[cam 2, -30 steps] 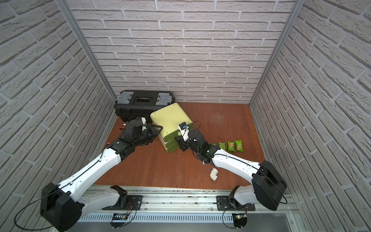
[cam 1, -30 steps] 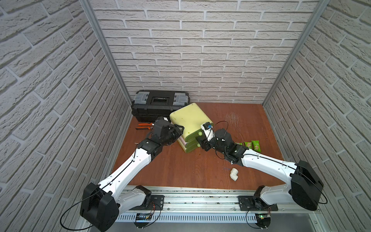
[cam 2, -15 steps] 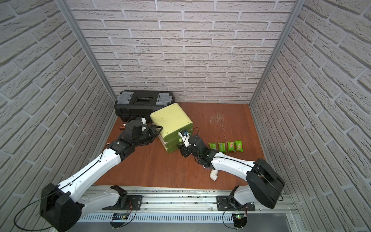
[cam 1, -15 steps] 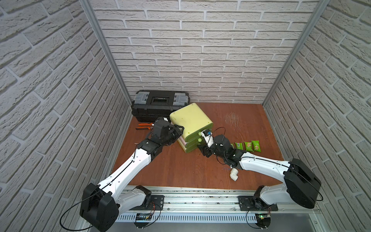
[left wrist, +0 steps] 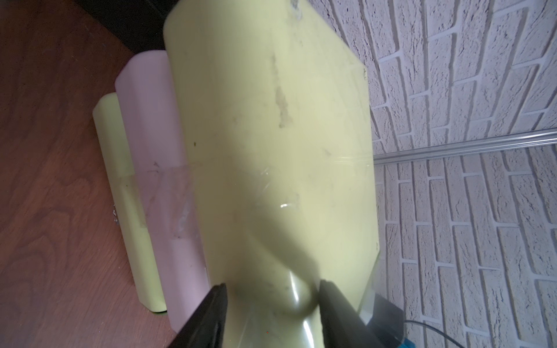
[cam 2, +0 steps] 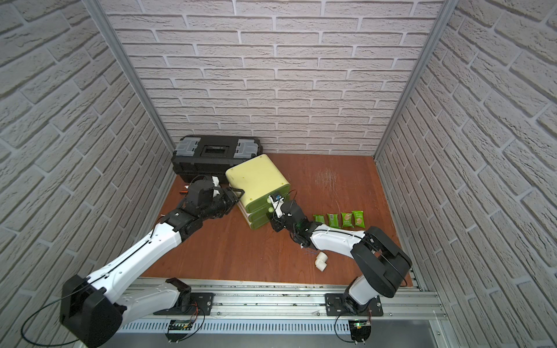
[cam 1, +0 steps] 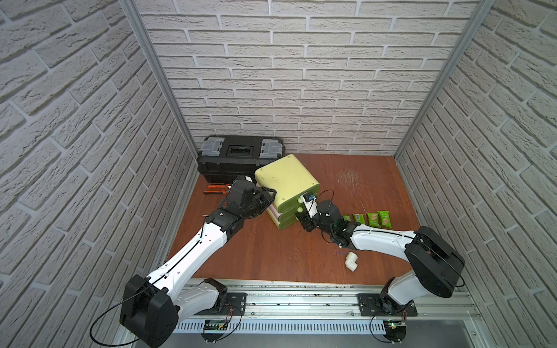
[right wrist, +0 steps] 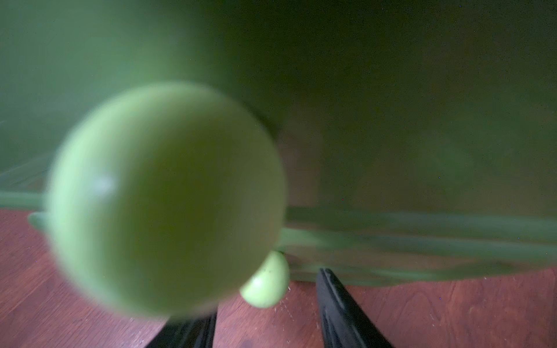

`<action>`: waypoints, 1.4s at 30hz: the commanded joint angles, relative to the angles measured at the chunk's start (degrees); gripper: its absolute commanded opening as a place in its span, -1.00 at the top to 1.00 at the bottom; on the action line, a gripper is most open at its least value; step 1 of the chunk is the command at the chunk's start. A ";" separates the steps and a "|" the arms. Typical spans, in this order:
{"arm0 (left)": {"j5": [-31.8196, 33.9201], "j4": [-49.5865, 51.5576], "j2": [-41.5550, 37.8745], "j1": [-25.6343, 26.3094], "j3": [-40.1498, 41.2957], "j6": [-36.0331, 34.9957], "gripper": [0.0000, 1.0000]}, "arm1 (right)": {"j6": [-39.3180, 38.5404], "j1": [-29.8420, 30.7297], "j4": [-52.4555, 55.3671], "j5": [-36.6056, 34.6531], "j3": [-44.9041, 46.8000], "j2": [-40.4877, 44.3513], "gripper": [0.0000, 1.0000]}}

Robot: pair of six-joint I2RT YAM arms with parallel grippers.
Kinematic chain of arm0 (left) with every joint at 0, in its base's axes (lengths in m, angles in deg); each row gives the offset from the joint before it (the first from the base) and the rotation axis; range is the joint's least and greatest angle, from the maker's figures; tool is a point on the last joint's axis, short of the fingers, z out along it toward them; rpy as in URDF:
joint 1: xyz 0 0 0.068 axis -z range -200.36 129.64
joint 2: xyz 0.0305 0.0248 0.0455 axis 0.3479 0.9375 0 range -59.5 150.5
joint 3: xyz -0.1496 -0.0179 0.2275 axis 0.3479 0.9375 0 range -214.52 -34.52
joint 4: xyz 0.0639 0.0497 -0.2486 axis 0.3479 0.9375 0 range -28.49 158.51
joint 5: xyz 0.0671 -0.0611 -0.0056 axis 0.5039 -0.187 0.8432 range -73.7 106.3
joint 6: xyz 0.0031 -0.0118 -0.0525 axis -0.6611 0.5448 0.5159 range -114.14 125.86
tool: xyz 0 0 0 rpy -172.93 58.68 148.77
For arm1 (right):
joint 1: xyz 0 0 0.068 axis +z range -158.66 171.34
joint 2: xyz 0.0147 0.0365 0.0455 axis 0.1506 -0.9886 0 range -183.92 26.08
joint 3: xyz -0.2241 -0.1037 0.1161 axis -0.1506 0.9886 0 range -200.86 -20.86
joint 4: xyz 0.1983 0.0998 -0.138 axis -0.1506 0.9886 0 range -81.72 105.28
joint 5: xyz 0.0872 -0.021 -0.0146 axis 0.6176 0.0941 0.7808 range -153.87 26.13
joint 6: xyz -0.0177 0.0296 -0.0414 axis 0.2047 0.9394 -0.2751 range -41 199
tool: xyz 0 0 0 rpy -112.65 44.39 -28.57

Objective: Take the cookies out of the drawer
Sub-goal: Close the drawer of the storage box, then open the drawer in the storage box.

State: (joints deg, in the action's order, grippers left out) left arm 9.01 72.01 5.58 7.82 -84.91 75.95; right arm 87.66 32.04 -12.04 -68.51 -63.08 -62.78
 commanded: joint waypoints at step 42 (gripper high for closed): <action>0.70 2.12 -0.52 -0.32 1.08 -0.85 -0.07 | 2.41 1.10 -0.45 -0.97 12.78 13.48 0.70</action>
State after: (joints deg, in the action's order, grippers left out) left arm 8.95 72.05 5.58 7.82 -84.91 75.95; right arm 89.13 32.74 -13.92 -68.78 -52.00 -52.31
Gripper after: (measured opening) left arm 0.536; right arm 0.283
